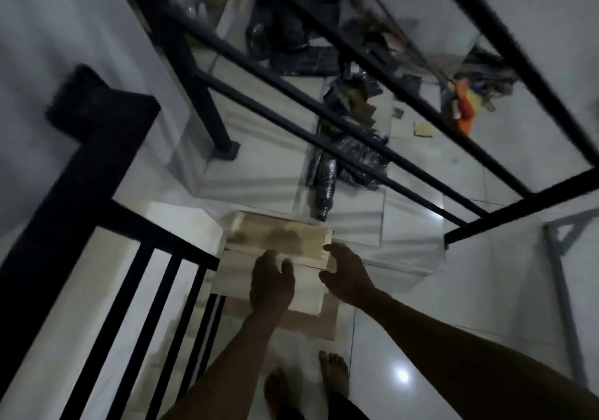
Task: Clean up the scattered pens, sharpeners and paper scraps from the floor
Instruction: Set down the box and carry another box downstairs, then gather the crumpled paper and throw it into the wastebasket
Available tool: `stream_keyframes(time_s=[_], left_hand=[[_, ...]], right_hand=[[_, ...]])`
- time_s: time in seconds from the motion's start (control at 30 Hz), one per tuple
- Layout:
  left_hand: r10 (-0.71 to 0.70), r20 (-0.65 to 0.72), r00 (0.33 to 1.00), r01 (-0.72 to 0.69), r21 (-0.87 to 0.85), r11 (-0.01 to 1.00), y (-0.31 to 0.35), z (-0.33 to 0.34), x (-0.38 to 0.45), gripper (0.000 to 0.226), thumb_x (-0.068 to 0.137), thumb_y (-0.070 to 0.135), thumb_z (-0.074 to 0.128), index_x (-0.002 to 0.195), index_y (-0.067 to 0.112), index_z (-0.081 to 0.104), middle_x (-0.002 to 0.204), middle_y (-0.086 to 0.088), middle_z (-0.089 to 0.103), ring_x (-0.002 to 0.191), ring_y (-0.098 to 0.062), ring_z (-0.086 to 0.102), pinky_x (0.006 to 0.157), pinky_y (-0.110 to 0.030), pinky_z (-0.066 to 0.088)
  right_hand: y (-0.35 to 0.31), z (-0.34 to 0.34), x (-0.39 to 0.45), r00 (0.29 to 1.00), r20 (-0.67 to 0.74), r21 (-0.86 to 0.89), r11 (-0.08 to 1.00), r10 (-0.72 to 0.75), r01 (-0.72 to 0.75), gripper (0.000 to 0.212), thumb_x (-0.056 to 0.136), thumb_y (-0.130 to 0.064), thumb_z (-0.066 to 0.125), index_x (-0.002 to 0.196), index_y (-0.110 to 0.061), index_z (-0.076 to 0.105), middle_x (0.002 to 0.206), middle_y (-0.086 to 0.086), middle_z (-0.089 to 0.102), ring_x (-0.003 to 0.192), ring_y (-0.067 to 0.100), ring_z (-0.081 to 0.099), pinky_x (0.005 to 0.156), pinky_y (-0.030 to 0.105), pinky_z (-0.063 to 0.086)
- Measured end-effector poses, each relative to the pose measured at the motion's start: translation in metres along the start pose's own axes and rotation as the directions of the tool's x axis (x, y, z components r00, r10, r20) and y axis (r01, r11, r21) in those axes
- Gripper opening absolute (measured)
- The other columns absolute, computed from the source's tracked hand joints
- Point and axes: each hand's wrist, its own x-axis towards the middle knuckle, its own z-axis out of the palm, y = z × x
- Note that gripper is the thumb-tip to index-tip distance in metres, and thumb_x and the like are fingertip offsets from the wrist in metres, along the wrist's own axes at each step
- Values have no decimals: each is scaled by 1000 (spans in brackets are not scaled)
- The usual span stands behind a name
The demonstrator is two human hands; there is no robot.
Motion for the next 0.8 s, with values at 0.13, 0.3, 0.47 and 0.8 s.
stream_keyframes(time_s=[0.13,0.3,0.47,0.8], left_hand=[[223,87,971,-223,-19,975,54,-1,-32,28,94,24,54,118,11,61,113,-4,63,104,-23,60,89,-37,50],[412,217,885,-434,61,899,106,7,-78,27,94,28,52,117,18,61,112,0,66,101,-20,61,85,-32,49],[518,477,710,-624,85,776,125,26,-122,26,94,28,54,116,17,61,111,-3,66,98,-19,61,84,-31,49],[555,801,222,-868,-97,487,117,76,-261,26,92,26,57,112,12,64,103,-7,68,91,-21,64,83,-32,52]], right_hand=[[1,-34,-46,994,-102,105,994,23,-12,56,85,-17,66,137,-14,48,136,9,53,124,23,52,96,28,44],[15,-73,-114,946,-279,227,969,163,-100,53,86,-17,66,136,-13,49,136,10,55,121,20,55,90,22,44],[35,-82,-188,822,-430,435,883,374,-175,52,86,-20,66,135,-15,50,131,9,57,116,17,56,84,20,44],[87,-23,-367,449,-512,736,644,732,-210,51,82,-22,66,131,-17,55,121,9,61,101,14,56,78,21,42]])
